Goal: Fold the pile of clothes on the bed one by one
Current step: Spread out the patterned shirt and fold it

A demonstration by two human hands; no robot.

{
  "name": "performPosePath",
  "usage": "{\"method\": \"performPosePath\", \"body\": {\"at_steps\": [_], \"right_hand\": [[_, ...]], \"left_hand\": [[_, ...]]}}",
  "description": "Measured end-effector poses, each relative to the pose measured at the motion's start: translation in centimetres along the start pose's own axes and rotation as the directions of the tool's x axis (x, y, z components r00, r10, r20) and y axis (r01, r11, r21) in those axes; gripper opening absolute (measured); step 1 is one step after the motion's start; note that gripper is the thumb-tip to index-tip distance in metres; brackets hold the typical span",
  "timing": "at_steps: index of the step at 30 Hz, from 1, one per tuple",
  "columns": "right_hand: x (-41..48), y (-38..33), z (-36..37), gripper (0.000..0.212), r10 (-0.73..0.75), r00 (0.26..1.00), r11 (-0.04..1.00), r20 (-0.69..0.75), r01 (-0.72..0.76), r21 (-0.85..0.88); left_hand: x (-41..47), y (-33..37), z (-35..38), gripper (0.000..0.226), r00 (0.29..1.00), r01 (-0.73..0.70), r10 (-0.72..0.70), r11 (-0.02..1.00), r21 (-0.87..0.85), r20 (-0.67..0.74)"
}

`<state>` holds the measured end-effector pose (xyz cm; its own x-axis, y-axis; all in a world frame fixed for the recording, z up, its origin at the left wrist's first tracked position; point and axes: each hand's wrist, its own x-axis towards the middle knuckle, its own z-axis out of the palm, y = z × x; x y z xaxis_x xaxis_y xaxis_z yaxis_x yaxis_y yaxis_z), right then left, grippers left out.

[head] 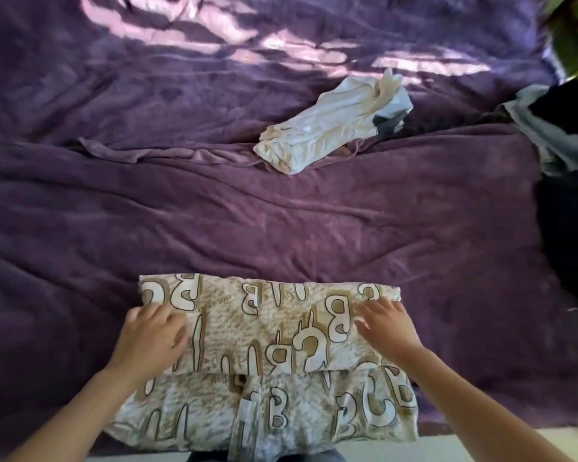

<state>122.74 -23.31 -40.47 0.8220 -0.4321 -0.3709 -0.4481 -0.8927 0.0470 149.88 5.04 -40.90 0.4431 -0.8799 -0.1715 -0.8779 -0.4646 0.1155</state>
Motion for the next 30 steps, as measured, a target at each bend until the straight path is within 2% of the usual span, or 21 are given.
{"method": "performPosePath", "body": {"at_steps": [2, 4, 5, 7, 9, 12, 14, 15, 18, 21, 23, 25, 28, 29, 30], "right_hand": [[1.9, -0.3, -1.1, 0.046, 0.115, 0.993, 0.993, 0.029, -0.116, 0.024], [3.3, -0.4, -1.2, 0.06, 0.15, 0.979, 0.985, 0.135, -0.16, 0.067], [3.8, -0.3, -1.0, 0.067, 0.165, 0.965, 0.978, 0.205, -0.187, 0.092], [4.5, 0.0, -0.5, 0.079, 0.178, 0.932, 0.969, 0.315, -0.222, 0.107], [4.8, 0.4, 0.1, 0.086, 0.177, 0.914, 0.97, 0.365, -0.226, 0.094], [4.6, 0.8, 0.5, 0.082, 0.202, 0.913, 0.974, 0.354, -0.225, 0.025], [4.6, 1.4, -0.1, 0.06, 0.201, 0.936, 0.977, 0.289, -0.211, 0.003], [4.7, 1.8, -0.7, 0.048, 0.21, 0.947, 0.976, 0.245, -0.219, 0.009], [5.6, 3.2, -3.4, 0.031, 0.253, 0.964, 0.964, 0.078, -0.258, 0.058], [7.0, 4.4, -6.1, 0.028, 0.323, 0.945, 0.938, 0.05, -0.327, 0.119], [7.3, 4.4, -6.8, 0.03, 0.325, 0.943, 0.935, 0.075, -0.333, 0.126], [6.7, 4.0, -6.5, 0.028, 0.316, 0.948, 0.942, 0.04, -0.319, 0.106], [3.4, 3.3, -5.2, 0.021, 0.203, 0.943, 0.979, -0.265, -0.19, 0.075], [1.8, 3.0, -4.6, 0.022, 0.137, 0.933, 0.99, -0.333, -0.116, 0.081], [0.1, 2.5, -3.8, 0.029, 0.075, 0.943, 0.996, -0.325, -0.054, 0.074]], "left_hand": [[3.0, 1.0, -1.2, 0.038, 0.999, 0.052, -0.052, 0.998, 0.027, 0.014], [5.9, 1.4, -1.4, 0.074, 0.96, 0.109, -0.136, 0.986, 0.123, 0.243], [6.9, 1.5, -1.5, 0.084, 0.902, 0.107, -0.171, 0.978, 0.178, 0.397], [8.4, 1.4, -1.3, 0.087, 0.795, 0.038, -0.182, 0.967, 0.252, 0.579], [8.8, 1.1, -0.5, 0.085, 0.77, -0.016, -0.161, 0.963, 0.271, 0.617], [8.9, 0.4, -0.2, 0.053, 0.817, -0.115, -0.087, 0.944, 0.309, 0.57], [8.9, -0.1, -1.0, 0.028, 0.845, -0.135, -0.048, 0.945, 0.299, 0.532], [9.0, -0.4, -1.7, 0.024, 0.864, -0.124, -0.031, 0.954, 0.273, 0.503], [10.8, -1.5, -4.9, 0.027, 0.937, -0.096, -0.015, 0.949, 0.3, 0.348], [12.5, -1.9, -7.7, 0.032, 0.979, -0.03, -0.054, 0.915, 0.402, 0.195], [12.6, -1.4, -8.7, 0.034, 0.979, -0.002, -0.081, 0.916, 0.402, 0.189], [11.3, -0.7, -8.9, 0.033, 0.971, 0.018, -0.108, 0.924, 0.383, 0.215], [7.3, -1.0, -7.1, 0.043, 0.999, -0.034, 0.026, 0.96, 0.279, 0.034], [5.5, -1.5, -5.7, 0.04, 0.998, -0.051, 0.06, 0.974, 0.222, -0.037], [3.6, -1.7, -4.5, 0.03, 0.997, -0.044, 0.054, 0.982, 0.185, -0.05]]}}
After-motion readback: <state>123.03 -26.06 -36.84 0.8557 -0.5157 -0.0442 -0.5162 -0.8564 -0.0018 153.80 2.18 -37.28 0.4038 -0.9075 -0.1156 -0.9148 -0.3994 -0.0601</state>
